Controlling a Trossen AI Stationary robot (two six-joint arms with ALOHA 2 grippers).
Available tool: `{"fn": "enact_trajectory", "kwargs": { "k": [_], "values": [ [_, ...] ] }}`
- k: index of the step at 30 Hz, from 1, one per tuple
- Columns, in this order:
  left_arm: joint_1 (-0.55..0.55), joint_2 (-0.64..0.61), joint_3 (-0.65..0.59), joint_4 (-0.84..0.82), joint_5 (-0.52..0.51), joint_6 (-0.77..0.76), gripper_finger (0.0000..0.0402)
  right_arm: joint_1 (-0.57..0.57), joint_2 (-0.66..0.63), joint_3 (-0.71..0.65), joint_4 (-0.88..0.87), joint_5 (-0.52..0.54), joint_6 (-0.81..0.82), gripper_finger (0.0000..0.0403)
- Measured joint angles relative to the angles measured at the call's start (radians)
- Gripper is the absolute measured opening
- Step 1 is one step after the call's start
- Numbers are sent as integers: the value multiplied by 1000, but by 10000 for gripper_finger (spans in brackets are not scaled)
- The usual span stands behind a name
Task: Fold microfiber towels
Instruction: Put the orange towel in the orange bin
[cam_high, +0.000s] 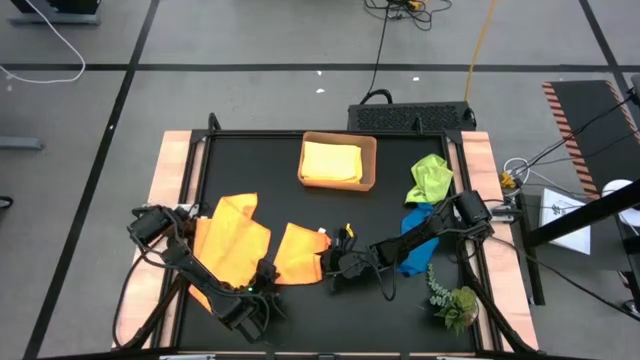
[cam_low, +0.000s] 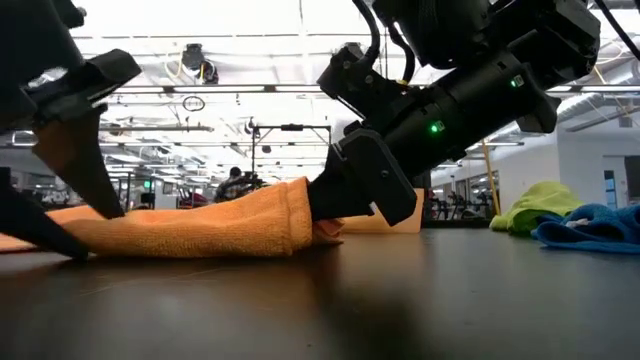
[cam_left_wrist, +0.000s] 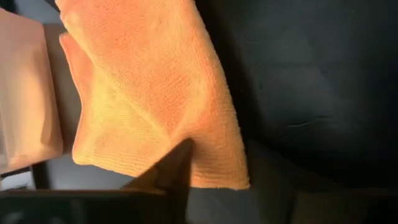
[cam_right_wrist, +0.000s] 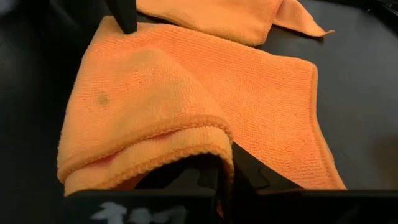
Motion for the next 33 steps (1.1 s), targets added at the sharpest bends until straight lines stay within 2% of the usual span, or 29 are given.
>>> {"fn": "enact_trajectory", "kwargs": {
  "k": [4,6,13,22,25,28,33],
  "values": [
    [10,2,-2,-6,-2,9,36,0,0,0,-8,0,-5,4],
    [14,0,0,-16,-4,10,14,0,0,0,-8,0,-10,4],
    [16,-111,0,-27,-60,15,6,0,-15,0,-38,2,-53,4],
    [55,-410,3,-16,-237,155,4,1,-217,0,-237,8,-53,4],
    [112,-502,3,-13,-272,218,3,-9,-301,0,-307,17,-57,4],
    [198,-574,3,2,-279,287,3,-23,-385,0,-376,71,-72,4],
    [394,-644,3,97,-218,455,2,-72,-506,0,-460,112,-110,3]
  ]
}}
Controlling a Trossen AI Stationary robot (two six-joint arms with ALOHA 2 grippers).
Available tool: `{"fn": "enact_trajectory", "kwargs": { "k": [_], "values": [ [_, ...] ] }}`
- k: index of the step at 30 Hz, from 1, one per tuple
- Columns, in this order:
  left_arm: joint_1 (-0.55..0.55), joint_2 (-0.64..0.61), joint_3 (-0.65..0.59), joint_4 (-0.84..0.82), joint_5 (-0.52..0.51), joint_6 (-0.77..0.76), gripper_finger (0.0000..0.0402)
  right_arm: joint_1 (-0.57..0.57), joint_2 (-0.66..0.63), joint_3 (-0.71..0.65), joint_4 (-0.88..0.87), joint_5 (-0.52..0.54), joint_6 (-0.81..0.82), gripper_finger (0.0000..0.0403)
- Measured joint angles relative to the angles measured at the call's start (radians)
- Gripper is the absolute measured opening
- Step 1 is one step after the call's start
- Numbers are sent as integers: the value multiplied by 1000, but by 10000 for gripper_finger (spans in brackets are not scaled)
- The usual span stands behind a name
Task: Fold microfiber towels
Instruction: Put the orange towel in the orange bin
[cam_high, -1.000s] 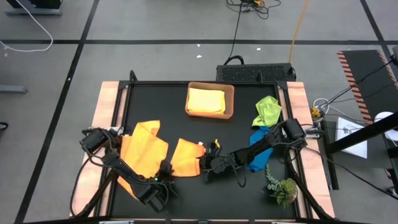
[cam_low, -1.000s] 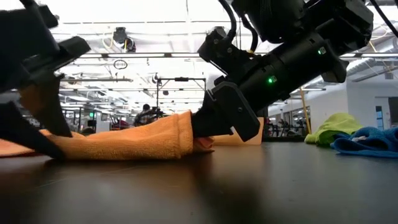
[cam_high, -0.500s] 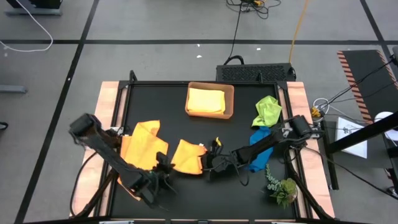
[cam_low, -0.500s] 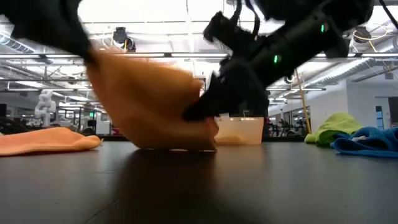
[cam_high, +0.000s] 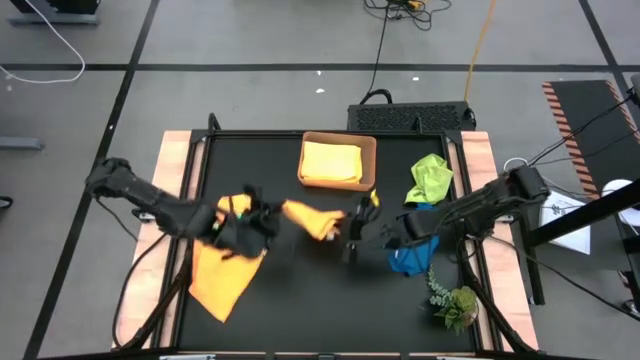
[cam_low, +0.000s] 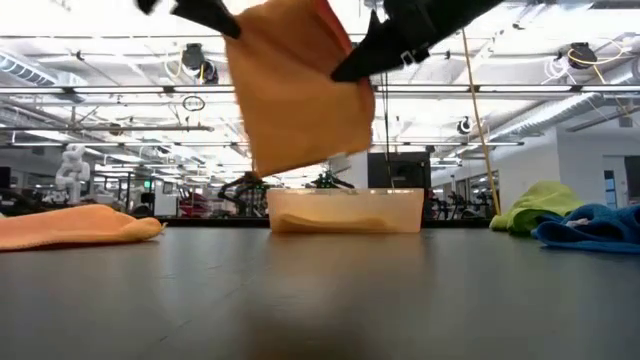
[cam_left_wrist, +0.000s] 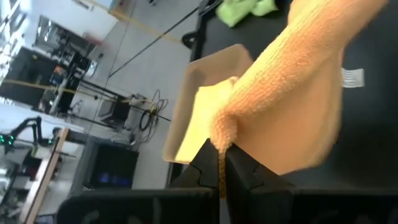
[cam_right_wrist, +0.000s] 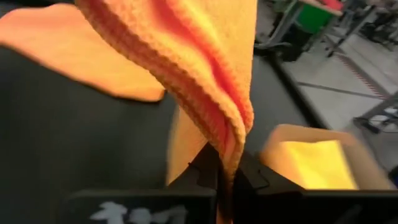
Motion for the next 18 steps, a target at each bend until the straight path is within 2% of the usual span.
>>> {"fn": "enact_trajectory", "kwargs": {
  "k": [4,8,15,18],
  "values": [
    [186,-14,1,126,148,135,2,-77,-70,0,-31,2,-36,2],
    [378,-12,1,244,343,206,1,-175,-116,0,-73,2,-62,1],
    [695,-7,-63,446,642,221,1,-343,-145,-1,-107,2,-123,1],
    [806,18,-123,593,763,203,1,-402,-143,-1,-108,-1,-158,1]
  ]
}}
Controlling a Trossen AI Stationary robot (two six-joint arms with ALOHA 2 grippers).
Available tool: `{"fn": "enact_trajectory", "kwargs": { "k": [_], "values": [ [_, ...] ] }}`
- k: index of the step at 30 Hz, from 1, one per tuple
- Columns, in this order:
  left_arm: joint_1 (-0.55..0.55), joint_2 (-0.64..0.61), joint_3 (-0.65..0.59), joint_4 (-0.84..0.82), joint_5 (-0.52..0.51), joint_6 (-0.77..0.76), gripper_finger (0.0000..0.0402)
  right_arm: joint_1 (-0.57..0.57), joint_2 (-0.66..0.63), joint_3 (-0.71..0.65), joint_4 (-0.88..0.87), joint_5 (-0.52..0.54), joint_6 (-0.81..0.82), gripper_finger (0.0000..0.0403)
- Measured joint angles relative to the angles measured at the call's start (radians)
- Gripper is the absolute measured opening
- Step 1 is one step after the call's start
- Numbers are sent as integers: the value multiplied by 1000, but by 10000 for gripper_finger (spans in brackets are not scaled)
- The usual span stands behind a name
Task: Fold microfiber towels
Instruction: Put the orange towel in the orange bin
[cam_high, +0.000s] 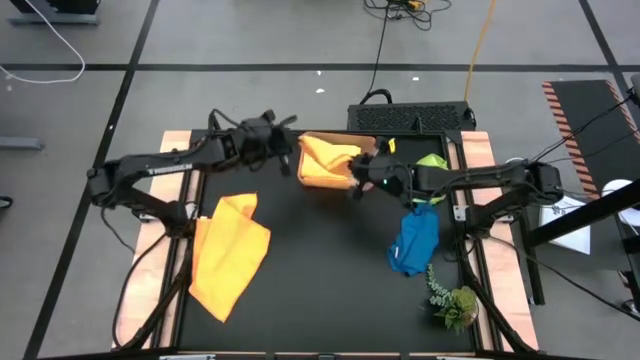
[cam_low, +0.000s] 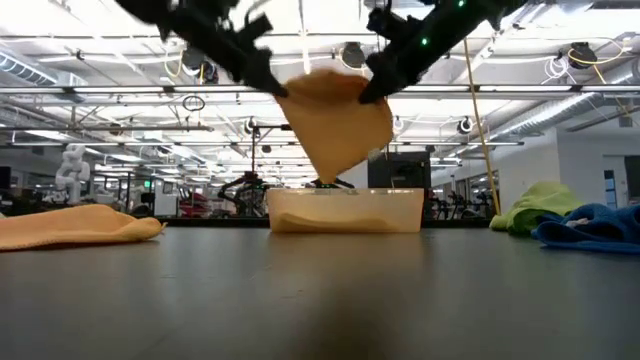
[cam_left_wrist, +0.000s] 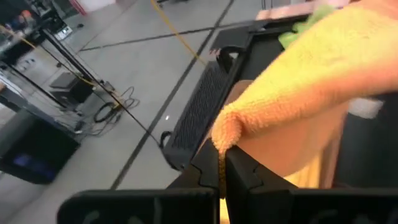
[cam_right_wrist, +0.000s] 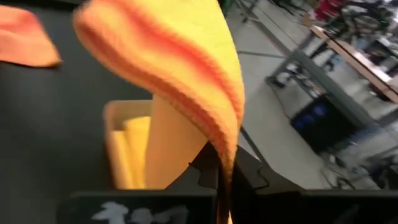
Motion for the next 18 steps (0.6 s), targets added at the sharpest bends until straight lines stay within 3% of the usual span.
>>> {"fn": "enact_trajectory", "kwargs": {
  "k": [5,10,14,18],
  "values": [
    [134,112,-72,213,153,-1,1,-88,10,0,-1,-3,-60,1],
    [208,281,-58,369,267,-9,1,-161,15,0,-3,-28,-107,0],
    [227,396,-26,484,281,-31,13,-208,29,0,0,-83,-110,0],
    [229,452,18,487,288,-31,43,-241,77,0,6,-84,-132,0]
  ]
}}
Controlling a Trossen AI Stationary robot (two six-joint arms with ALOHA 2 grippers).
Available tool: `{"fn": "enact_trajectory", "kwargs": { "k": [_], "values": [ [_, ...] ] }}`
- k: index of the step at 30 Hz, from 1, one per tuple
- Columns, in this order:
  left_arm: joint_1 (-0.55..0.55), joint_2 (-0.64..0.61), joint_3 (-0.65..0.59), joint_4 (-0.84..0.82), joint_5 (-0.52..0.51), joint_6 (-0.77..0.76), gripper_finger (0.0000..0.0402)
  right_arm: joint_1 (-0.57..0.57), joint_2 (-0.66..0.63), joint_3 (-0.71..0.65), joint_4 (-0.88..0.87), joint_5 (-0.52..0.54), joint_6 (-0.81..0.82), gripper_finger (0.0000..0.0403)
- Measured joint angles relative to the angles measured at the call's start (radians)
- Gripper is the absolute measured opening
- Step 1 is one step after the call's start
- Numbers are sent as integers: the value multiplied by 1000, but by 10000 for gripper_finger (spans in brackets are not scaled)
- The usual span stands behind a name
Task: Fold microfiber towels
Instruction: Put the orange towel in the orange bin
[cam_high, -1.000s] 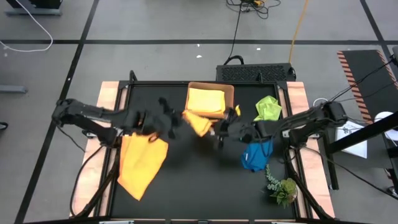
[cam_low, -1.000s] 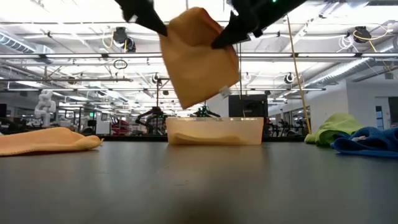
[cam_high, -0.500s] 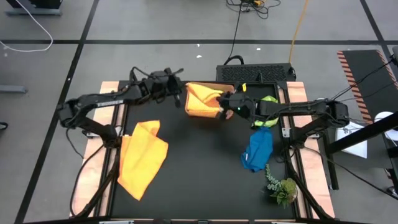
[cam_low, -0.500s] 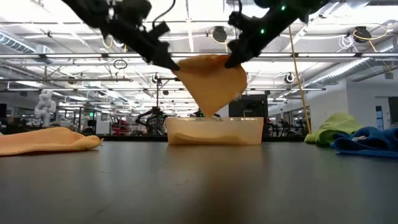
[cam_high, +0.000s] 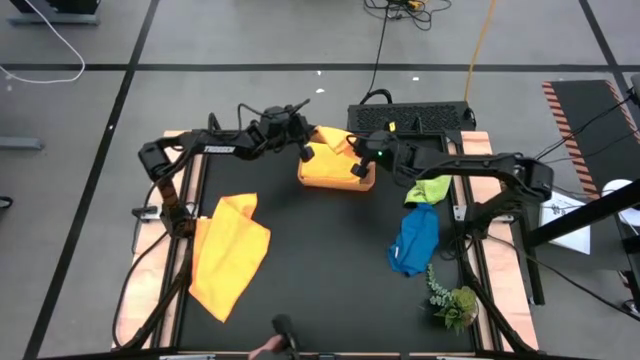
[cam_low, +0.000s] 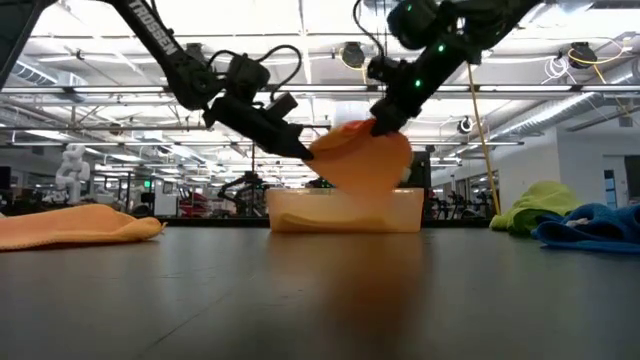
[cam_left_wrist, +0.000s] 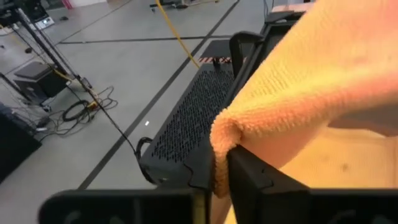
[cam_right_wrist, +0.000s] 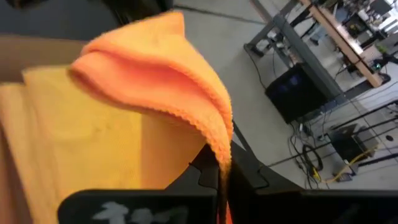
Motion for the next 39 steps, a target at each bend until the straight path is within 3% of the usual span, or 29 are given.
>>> {"fn": "enact_trajectory", "kwargs": {
  "k": [9,14,18,24,33,39],
  "values": [
    [1,-42,13,-63,4,10,155,-59,72,0,29,-53,2,0],
    [0,-118,13,-183,-101,68,210,-62,72,0,49,-70,10,0],
    [-18,-168,13,-239,-121,58,239,-62,72,0,66,-79,60,0],
    [-139,-179,14,-257,-135,104,256,-62,72,0,81,-79,141,0],
    [-373,-159,14,-220,-329,196,257,-60,72,0,86,-82,196,0],
    [-440,-67,13,-92,-419,183,257,-59,72,0,113,-188,282,0]
  ]
}}
